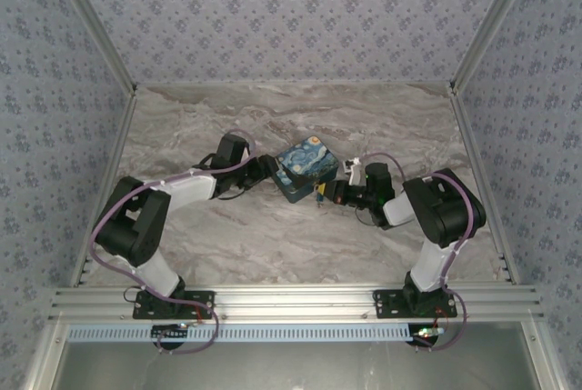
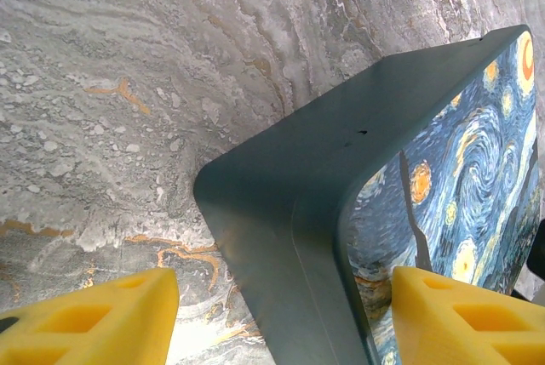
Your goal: Unlock the padlock with the key
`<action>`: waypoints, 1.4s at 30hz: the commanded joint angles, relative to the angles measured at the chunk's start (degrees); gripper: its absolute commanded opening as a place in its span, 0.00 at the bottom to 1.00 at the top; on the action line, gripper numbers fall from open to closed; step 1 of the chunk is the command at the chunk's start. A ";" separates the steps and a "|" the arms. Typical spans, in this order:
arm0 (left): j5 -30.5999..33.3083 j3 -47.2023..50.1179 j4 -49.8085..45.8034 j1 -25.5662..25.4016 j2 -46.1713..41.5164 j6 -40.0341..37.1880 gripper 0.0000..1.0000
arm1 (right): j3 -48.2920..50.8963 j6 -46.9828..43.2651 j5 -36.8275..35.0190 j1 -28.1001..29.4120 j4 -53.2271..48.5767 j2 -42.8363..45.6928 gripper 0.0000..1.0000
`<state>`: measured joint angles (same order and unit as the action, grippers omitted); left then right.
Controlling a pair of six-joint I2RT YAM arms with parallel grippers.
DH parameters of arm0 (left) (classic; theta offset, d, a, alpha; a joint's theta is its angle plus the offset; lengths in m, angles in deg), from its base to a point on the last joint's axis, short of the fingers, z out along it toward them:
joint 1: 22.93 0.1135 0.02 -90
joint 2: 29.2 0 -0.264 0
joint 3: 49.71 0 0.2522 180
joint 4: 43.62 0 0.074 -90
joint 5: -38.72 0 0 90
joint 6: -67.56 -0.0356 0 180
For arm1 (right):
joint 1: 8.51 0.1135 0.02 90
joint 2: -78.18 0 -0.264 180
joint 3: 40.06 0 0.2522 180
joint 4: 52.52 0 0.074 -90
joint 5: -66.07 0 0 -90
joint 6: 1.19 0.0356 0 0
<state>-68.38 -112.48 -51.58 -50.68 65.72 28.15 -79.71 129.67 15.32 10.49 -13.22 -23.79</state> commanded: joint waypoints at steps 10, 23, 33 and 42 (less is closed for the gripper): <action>2.27 2.09 -5.98 -0.22 0.27 -0.31 0.65 | 1.33 9.64 -6.37 1.01 9.01 1.17 0.03; 2.28 2.13 -5.93 -0.23 0.10 -0.39 0.65 | -0.01 17.59 -12.68 2.60 9.38 1.86 0.03; 2.20 2.58 -5.63 -0.37 0.00 -0.10 0.65 | -0.48 19.27 -15.66 3.19 7.33 1.67 0.02; 2.35 3.19 -5.45 -0.60 -0.42 -0.12 0.65 | -1.79 21.32 -18.17 3.30 7.20 1.45 0.02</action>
<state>-67.94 -111.43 -50.90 -50.70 65.00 28.19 -79.60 149.47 -0.81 13.40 -7.76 -23.46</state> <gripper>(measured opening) 0.651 0.061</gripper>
